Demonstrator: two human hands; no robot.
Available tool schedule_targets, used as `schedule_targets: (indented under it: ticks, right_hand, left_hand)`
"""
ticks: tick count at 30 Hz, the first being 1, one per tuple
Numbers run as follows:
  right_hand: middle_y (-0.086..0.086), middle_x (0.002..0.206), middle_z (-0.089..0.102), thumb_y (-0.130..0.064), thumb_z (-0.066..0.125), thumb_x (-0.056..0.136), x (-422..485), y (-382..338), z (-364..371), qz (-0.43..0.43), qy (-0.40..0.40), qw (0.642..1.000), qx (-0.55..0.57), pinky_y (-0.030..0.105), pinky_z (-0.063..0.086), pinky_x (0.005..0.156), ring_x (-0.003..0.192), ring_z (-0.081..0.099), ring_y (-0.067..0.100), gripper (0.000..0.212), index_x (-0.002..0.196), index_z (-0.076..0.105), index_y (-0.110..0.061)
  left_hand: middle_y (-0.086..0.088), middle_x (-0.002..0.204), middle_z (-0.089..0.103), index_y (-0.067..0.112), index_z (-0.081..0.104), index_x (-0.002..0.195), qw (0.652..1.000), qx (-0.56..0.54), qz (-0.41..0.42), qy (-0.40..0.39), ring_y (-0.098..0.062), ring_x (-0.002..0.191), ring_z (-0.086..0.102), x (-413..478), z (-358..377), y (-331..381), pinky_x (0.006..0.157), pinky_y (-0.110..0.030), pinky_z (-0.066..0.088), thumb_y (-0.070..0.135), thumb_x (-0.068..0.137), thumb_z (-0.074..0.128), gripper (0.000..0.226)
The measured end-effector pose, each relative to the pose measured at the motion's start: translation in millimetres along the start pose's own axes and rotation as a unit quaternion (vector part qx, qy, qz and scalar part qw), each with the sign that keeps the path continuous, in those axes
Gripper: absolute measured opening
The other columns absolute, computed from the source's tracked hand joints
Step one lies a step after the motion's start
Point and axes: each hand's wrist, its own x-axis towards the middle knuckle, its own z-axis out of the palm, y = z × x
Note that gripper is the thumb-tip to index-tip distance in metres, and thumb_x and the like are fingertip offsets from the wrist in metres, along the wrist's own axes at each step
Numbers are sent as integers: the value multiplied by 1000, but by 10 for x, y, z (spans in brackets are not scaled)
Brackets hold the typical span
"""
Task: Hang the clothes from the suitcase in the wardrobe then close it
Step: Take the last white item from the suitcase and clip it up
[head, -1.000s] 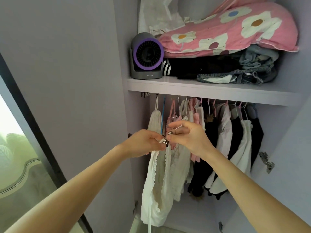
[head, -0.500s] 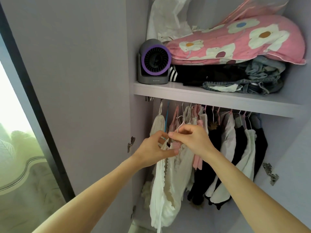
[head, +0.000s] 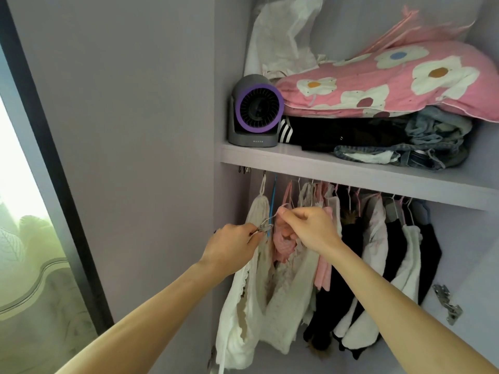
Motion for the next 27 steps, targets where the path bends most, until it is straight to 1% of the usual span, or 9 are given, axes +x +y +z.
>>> schedule_targets:
  ticks: [2, 4, 7, 10, 12, 14, 17, 20, 27]
  right_hand:
    - [-8, 70, 74, -42, 59, 97, 185, 33, -44, -7, 18, 998, -55, 23, 51, 78, 70, 68, 4, 32, 79, 78, -22]
    - [-12, 82, 72, -39, 59, 97, 382, 62, -101, -40, 49, 990, -128, 23, 48, 81, 79, 65, 1, 23, 89, 76, -26]
    - [-5, 110, 65, -34, 55, 98, 751, 111, -137, -101, 78, 964, -232, 31, 49, 92, 104, 60, 14, 22, 114, 68, -25]
    - [5, 130, 55, -29, 51, 97, 1167, 232, -83, -157, 135, 907, -366, 40, 43, 100, 123, 45, 27, 37, 131, 56, -15]
    - [9, 138, 51, -29, 49, 96, 1450, 318, -14, -201, 180, 858, -438, 44, 39, 105, 129, 42, 30, 43, 135, 51, -11]
    - [8, 141, 49, -32, 43, 98, 1727, 390, 65, -221, 201, 829, -474, 47, 34, 109, 133, 40, 30, 47, 140, 48, -13]
    - [3, 135, 55, -37, 32, 102, 2164, 618, 176, -266, 250, 787, -498, 46, 33, 105, 123, 48, 28, 47, 143, 47, -20]
    - [3, 128, 60, -36, 35, 104, 2395, 876, 279, -329, 357, 732, -479, 44, 33, 102, 114, 53, 29, 42, 139, 54, -22]
    - [5, 117, 63, -40, 38, 103, 2718, 1086, 363, -369, 481, 622, -496, 47, 39, 92, 103, 56, 34, 38, 127, 60, -20]
  left_hand:
    - [3, 60, 53, 18, 57, 78, 997, -47, -49, 23, -23, 61, 53, 177, -46, -94, 53, -30, 40, 43, 101, 43, 37]
    - [5, 54, 48, 19, 50, 69, 987, -119, -100, 47, -18, 55, 47, 380, -115, -175, 48, -26, 33, 37, 102, 46, 38]
    - [5, 60, 54, 20, 58, 78, 970, -178, -149, 68, -14, 59, 51, 713, -107, -280, 52, -27, 34, 36, 101, 48, 30]
    - [-1, 67, 60, 20, 58, 79, 965, -190, -163, 78, -23, 66, 54, 1039, 123, -381, 60, -30, 35, 36, 101, 49, 28]
    - [-6, 76, 66, 17, 63, 85, 966, -180, -166, 79, -26, 71, 58, 1254, 354, -453, 62, -31, 40, 38, 101, 48, 30]
    - [-4, 79, 64, 16, 63, 92, 972, -149, -167, 71, -27, 73, 58, 1463, 560, -525, 64, -32, 43, 40, 101, 46, 31]
    - [-8, 86, 66, 14, 63, 99, 977, -120, -157, 80, -30, 80, 61, 1832, 949, -666, 66, -34, 46, 40, 103, 43, 33]
    - [-13, 96, 67, 13, 63, 105, 976, -101, -155, 119, -37, 91, 62, 2155, 1324, -838, 67, -34, 42, 39, 103, 42, 33]
    - [-17, 93, 69, 11, 65, 94, 959, -154, -142, 190, -40, 89, 64, 2906, 1982, -1088, 78, -42, 54, 38, 100, 44, 34]
